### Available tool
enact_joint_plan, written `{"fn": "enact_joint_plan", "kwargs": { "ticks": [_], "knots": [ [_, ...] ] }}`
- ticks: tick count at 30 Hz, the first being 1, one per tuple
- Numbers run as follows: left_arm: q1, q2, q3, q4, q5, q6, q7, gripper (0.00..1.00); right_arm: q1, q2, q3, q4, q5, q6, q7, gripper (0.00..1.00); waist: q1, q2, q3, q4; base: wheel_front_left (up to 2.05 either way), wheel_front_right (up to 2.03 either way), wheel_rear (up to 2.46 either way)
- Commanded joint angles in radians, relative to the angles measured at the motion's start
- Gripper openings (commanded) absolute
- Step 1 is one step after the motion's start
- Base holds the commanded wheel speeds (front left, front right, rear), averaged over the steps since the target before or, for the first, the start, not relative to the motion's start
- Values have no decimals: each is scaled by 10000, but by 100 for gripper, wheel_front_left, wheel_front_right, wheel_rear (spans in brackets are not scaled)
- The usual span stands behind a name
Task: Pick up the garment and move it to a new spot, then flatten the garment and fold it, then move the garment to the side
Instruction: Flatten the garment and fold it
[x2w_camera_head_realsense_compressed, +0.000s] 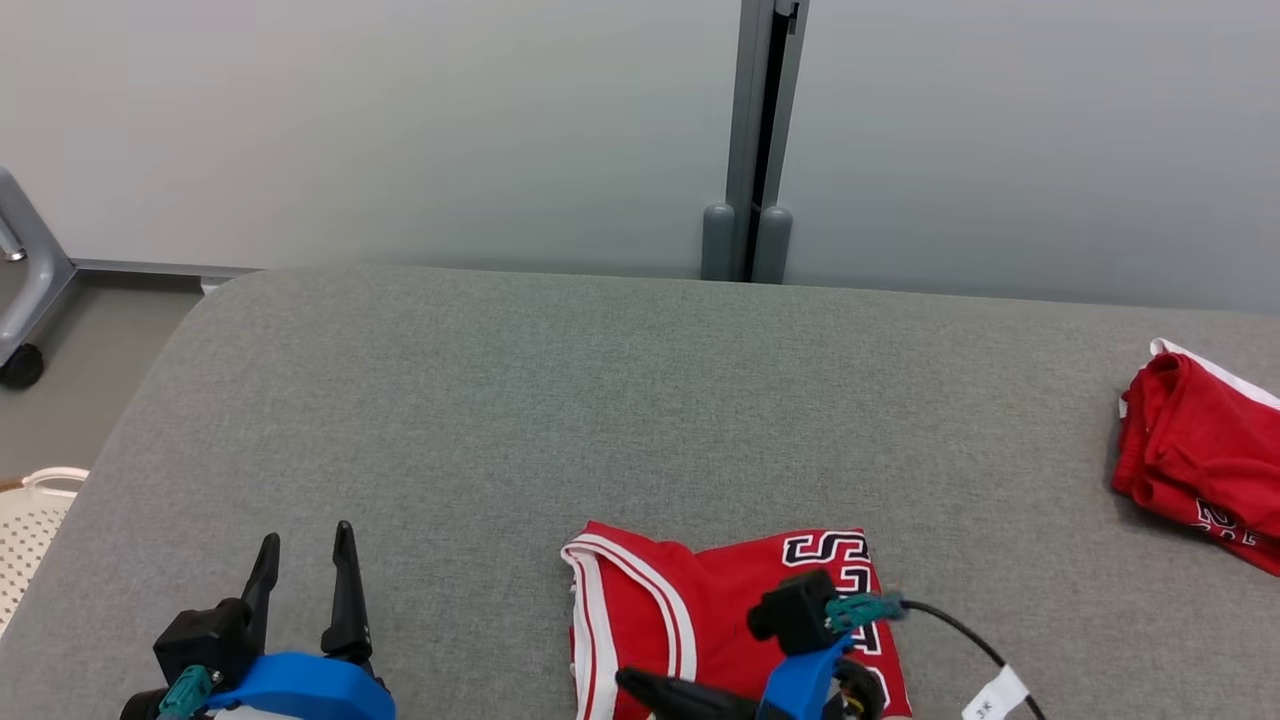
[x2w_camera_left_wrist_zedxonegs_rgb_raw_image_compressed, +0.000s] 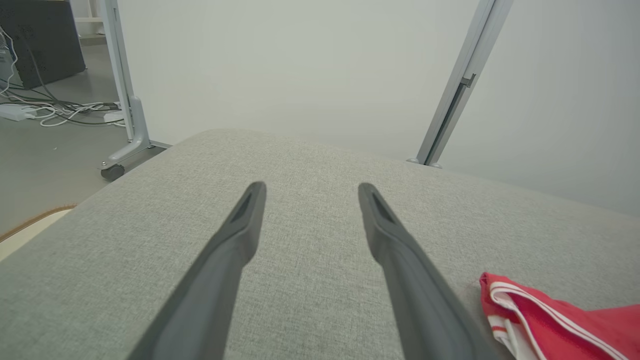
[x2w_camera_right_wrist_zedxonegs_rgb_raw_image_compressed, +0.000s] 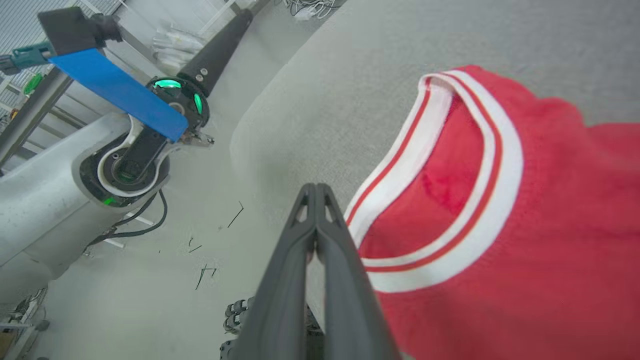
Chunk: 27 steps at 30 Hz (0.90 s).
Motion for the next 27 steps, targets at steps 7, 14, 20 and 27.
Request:
{"fn": "enact_joint_plan", "kwargs": {
  "ticks": [7,14,20,27],
  "knots": [
    [-71,58,54,-122,79,-44,-46,100,-626,-991,-649,256,-119,1,-2443,21,0,-1,-55,-305,0,0,0],
    [35,12,22,-429,200,-129,-46,100,-869,-1630,-2028,852,-638,1,-3367,100,0,-1,-82,-627,0,0,0],
    [62,-57,-76,-646,288,-245,-46,100,-274,-1437,-4760,1136,-2623,1,-3417,100,0,-1,-73,-901,0,0,0],
    [111,-109,-217,-812,408,-398,-46,100,1221,-474,-7383,880,-5197,1,-3420,100,0,-1,-103,-1027,0,0,0]
  ]
}}
